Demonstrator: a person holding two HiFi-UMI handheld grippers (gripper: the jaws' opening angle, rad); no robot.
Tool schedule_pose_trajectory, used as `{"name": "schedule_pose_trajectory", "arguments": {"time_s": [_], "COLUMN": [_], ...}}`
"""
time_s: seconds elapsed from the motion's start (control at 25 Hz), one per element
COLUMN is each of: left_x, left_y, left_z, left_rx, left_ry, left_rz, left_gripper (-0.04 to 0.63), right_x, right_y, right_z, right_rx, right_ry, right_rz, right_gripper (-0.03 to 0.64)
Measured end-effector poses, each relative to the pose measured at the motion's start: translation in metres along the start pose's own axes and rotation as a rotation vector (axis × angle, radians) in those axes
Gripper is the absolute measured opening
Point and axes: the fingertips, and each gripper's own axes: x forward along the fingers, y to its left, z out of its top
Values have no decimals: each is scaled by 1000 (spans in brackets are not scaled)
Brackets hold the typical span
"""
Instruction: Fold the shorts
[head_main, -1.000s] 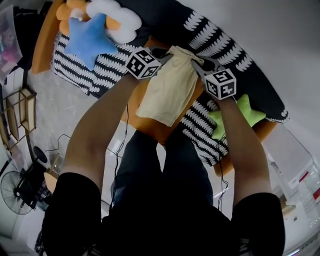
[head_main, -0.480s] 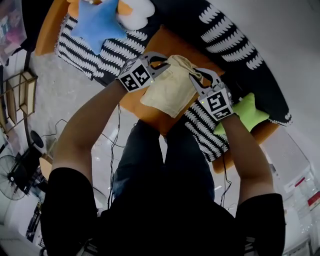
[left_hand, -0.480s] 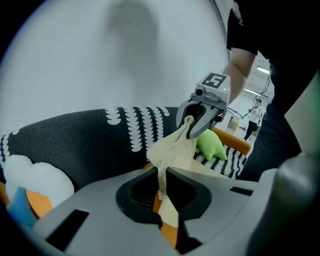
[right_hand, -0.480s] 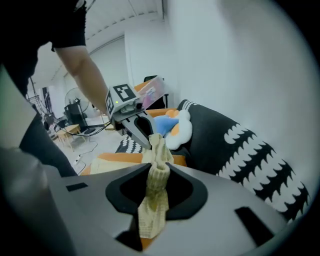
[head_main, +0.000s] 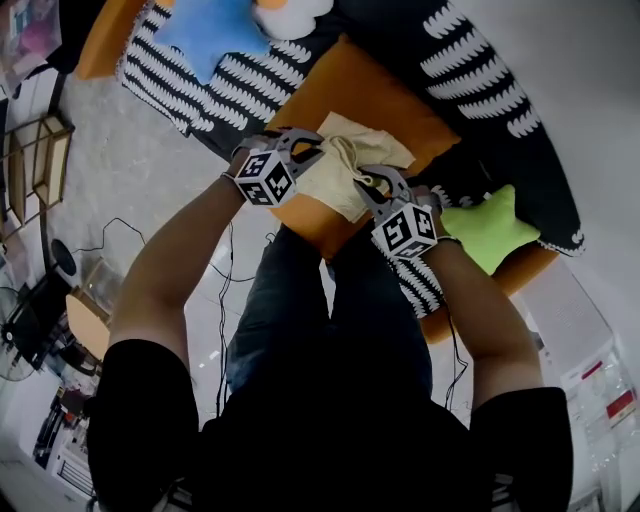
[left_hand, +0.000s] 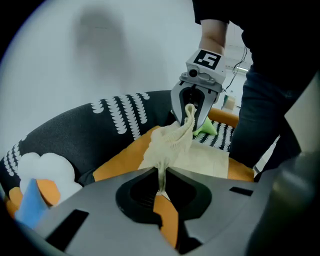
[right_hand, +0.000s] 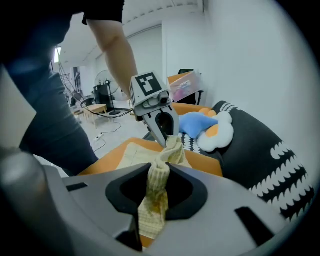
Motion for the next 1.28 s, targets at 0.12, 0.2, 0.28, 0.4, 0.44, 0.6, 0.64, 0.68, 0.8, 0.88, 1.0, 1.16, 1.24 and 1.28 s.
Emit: {"name": "schedule_pose_trajectory", "arguments": {"time_s": [0.12, 0.2, 0.28, 0.4, 0.44, 0.6, 0.64, 0.68, 0.8, 0.88, 1.0, 1.16, 1.24, 1.28], "left_x": [-3, -4, -6, -7, -7, -5, -6, -7, -14, -24, -42, -31, -16, -11], "left_y": [-19, -32, -43, -53, -55, -60, -62, -63, -63, -62, -53, -58, -70, -76], "left_z": [-14, -21, -29, -40, -43, -49, -50, -51, -55, -53, -35, -14, -18, -20], "left_rx": [36, 47, 46, 15, 0, -60, -76, -92, -153, -210, -296, -292, -233, -209], "left_ry": [33, 47, 59, 73, 76, 78, 78, 78, 62, 27, -68, -101, -40, -13], "left_rz": [4, 6, 10, 22, 24, 13, 4, -7, -19, -6, 31, 60, 51, 40], "left_gripper": [40, 40, 41, 58, 67, 123, 141, 173, 254, 271, 270, 208, 117, 89], "right_x": [13, 19, 24, 32, 35, 45, 48, 50, 57, 60, 61, 65, 68, 68], "right_y": [31, 49, 63, 77, 80, 92, 94, 97, 100, 103, 105, 116, 124, 127], "right_z": [-6, -12, -17, -23, -25, -32, -32, -32, -34, -36, -33, -45, -53, -54], "right_rx": [-61, -88, -109, -136, -144, -181, -188, -193, -199, -201, -218, -239, -231, -220], "right_ry": [24, 42, 56, 72, 77, 100, 106, 113, 136, 152, 181, 215, 233, 243], "right_rz": [33, 57, 78, 94, 100, 128, 132, 136, 139, 136, 130, 121, 120, 121], "right_gripper": [77, 75, 75, 75, 75, 75, 75, 75, 75, 77, 83, 96, 109, 116]}}
